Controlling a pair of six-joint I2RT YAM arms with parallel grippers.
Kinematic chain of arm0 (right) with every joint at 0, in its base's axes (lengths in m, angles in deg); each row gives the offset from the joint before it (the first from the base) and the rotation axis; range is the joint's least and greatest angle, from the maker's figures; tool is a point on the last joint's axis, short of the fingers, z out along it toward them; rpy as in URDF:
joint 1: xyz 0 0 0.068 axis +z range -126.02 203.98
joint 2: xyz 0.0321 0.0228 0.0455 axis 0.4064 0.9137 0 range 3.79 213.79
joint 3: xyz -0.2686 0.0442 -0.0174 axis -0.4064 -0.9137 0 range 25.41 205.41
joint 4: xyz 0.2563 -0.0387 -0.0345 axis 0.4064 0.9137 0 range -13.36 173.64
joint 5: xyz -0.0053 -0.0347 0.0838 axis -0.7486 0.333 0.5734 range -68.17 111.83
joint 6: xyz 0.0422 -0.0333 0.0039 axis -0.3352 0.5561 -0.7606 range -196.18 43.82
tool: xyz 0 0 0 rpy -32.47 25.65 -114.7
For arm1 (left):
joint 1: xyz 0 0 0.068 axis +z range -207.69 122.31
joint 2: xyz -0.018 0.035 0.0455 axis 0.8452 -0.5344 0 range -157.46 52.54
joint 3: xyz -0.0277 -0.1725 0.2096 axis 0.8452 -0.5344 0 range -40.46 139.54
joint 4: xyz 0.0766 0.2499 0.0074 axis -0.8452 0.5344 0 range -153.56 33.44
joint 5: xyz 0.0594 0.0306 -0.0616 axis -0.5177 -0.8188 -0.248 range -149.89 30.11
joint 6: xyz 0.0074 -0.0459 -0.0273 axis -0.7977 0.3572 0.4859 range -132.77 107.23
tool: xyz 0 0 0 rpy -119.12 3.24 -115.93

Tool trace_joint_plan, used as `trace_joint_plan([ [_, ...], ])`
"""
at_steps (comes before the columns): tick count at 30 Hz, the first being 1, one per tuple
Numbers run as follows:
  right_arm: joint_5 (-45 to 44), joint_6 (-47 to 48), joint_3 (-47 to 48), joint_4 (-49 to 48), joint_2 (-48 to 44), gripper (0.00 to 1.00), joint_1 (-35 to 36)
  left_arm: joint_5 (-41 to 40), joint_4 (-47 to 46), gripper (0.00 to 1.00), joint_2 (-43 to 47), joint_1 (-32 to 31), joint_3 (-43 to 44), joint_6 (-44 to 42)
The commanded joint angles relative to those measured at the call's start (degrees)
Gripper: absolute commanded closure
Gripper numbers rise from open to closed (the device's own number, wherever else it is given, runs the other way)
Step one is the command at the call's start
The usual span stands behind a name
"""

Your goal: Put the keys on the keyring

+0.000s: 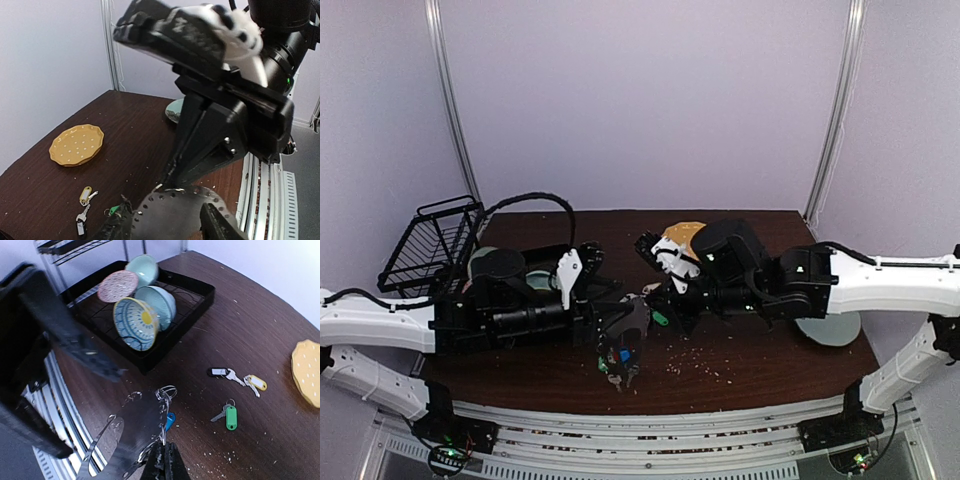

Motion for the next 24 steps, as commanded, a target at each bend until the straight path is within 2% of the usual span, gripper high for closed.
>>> trace_joint_plan([
  [1,-14.2,-21.9,2.7,2.1,2.8,1.00,-0.1,-4.4,-2.5,0.48,2.0,0.2,0.2,0.9],
  [4,-15.6,-22.4,5.3,7.3,4.8,1.00,0.8,-4.3,-0.7,0.46,2.7,1.5,0.7,0.6],
  [8,-8.5,-15.8,3.7,2.6,4.4,1.00,3.5,-1.1,2.4,0.40,2.4,3.1,1.5,0.1],
  [11,-4.5,-16.5,4.0,3.1,6.3,1.00,3.5,1.1,3.8,0.40,0.3,3.5,2.0,0.3],
  [13,-5.1,-19.6,3.3,3.2,7.1,1.00,3.1,2.6,3.8,0.41,-0.9,3.6,1.7,0.4],
  [16,1.0,-16.8,-0.7,-1.8,6.4,1.00,3.0,6.4,1.8,0.46,-2.1,3.6,-0.8,-0.6],
  [20,9.5,-8.2,-10.8,-12.2,0.4,1.00,2.2,11.7,-0.4,0.60,-1.9,3.6,-4.7,-1.9],
  [22,13.8,-3.3,-16.2,-18.3,-3.0,1.00,2.0,15.6,-2.0,0.60,-0.9,3.6,-6.3,-2.7],
  [24,14.3,-0.8,-19.8,-21.8,-4.7,1.00,2.0,18.3,-2.8,0.58,-0.9,3.6,-6.7,-3.4],
])
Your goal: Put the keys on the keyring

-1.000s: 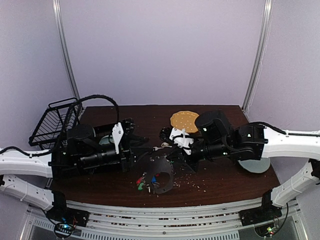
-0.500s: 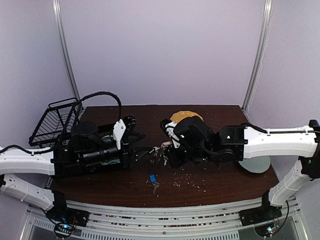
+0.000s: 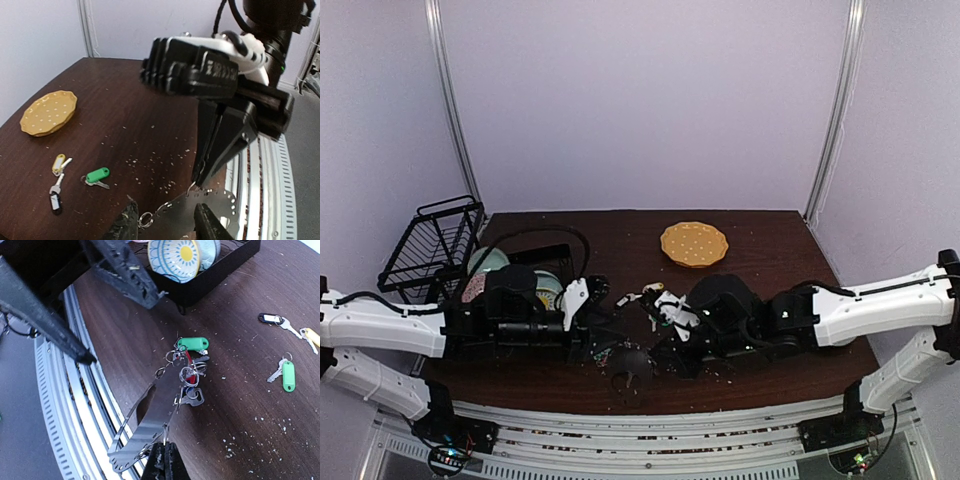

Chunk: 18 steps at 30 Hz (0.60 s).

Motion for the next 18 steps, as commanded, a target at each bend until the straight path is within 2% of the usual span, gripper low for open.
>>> trace_joint_plan([
  [1,6.2,9.1,-6.4,-13.7,-5.9,1.00,-0.3,8.4,-4.1,0.57,0.4,0.2,-0.6,-2.8],
  [5,4.6,10.7,-4.6,-12.6,-3.2,1.00,-0.4,6.3,-3.1,0.60,-3.8,0.2,1.9,-1.8],
  [10,6.5,11.5,-7.6,-18.8,-2.4,1.00,-0.2,8.5,-5.4,0.61,-7.1,-0.2,1.6,-3.8],
  [14,5.7,13.5,-8.6,-20.0,-4.0,1.00,-0.2,12.4,-6.1,0.65,-6.0,-0.4,0.0,-4.7],
  [18,3.7,16.0,-8.6,-20.1,-5.2,1.00,0.4,9.1,-6.4,0.71,-4.7,-1.3,-0.5,-6.1],
])
